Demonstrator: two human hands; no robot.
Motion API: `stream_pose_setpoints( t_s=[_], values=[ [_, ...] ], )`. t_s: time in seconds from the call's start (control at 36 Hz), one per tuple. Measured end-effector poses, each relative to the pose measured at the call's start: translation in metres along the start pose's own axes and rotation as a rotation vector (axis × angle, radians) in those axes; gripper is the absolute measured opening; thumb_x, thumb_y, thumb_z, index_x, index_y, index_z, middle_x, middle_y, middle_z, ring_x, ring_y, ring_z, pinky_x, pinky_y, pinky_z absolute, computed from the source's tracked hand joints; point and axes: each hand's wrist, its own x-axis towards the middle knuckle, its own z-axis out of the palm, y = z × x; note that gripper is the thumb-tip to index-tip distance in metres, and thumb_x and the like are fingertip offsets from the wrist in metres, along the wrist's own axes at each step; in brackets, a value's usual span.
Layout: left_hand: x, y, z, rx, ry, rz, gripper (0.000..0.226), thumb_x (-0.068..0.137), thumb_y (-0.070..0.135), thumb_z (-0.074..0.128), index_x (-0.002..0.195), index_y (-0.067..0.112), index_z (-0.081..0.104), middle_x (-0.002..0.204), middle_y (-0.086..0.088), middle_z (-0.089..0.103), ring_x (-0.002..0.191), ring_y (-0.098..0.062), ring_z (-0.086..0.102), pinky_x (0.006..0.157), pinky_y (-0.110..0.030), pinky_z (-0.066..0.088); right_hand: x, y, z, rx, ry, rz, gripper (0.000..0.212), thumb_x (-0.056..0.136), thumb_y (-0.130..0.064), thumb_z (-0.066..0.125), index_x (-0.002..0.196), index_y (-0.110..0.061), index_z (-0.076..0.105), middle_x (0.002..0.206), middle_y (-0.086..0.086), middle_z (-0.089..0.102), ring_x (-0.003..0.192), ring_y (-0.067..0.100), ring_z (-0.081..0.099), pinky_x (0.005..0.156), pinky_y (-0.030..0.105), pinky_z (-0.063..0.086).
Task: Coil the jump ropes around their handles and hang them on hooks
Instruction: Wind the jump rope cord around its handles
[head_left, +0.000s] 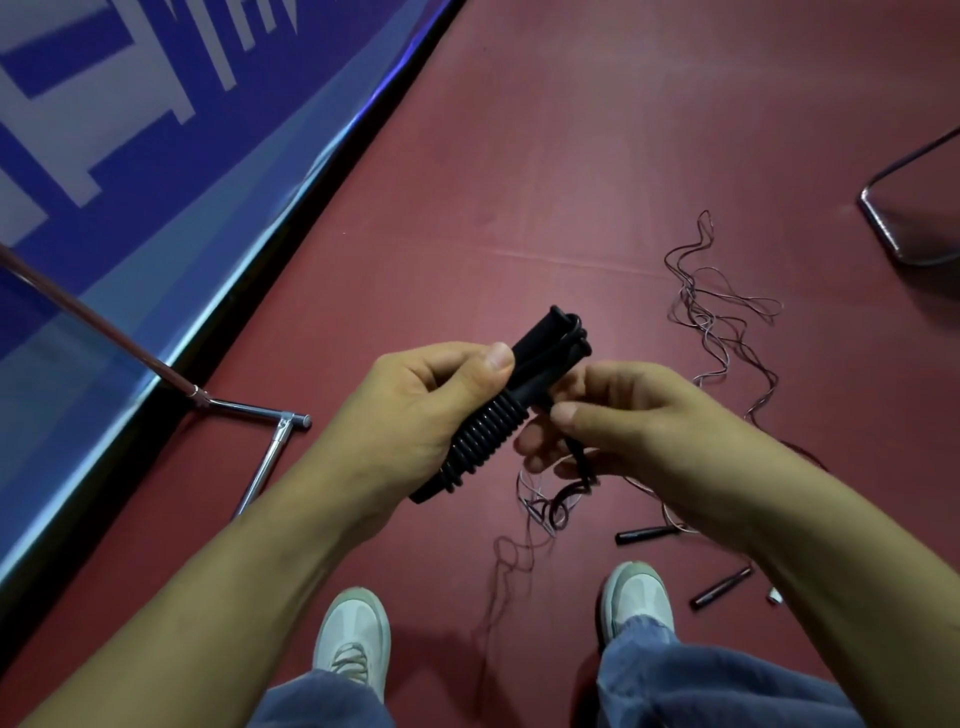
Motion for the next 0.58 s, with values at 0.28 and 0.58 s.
stream_pose_setpoints(
  t_s=[0.28,0.58],
  values=[
    [-0.003,0.002,0.001,0.032,0.010,-0.006,0.030,0.097,0.038,0.056,0.096,0.018,0.078,0.063,0.009,0.064,0.053,-0.004,0.056,0.049,-0.017,0.044,0.013,0.005,0.005,-0.155,0.044,-0.009,0.015,0.096,0.000,0.063,0.084,-0.009,0.061,0.077,0.013,0.075,0.073,0.026,0.069,0.070,0.036,0.049],
    [0.000,0.012,-0.010,-0.143,0.120,0.007,0.042,0.086,0.051,0.061,0.074,0.012,0.071,0.071,-0.016,0.051,0.057,-0.023,0.043,0.044,-0.025,0.038,0.005,0.000,-0.011,-0.039,-0.012,0.040,0.014,0.097,-0.012,0.061,0.089,-0.005,0.052,0.093,0.026,0.075,0.076,0.016,0.074,0.079,0.041,0.046]
  ],
)
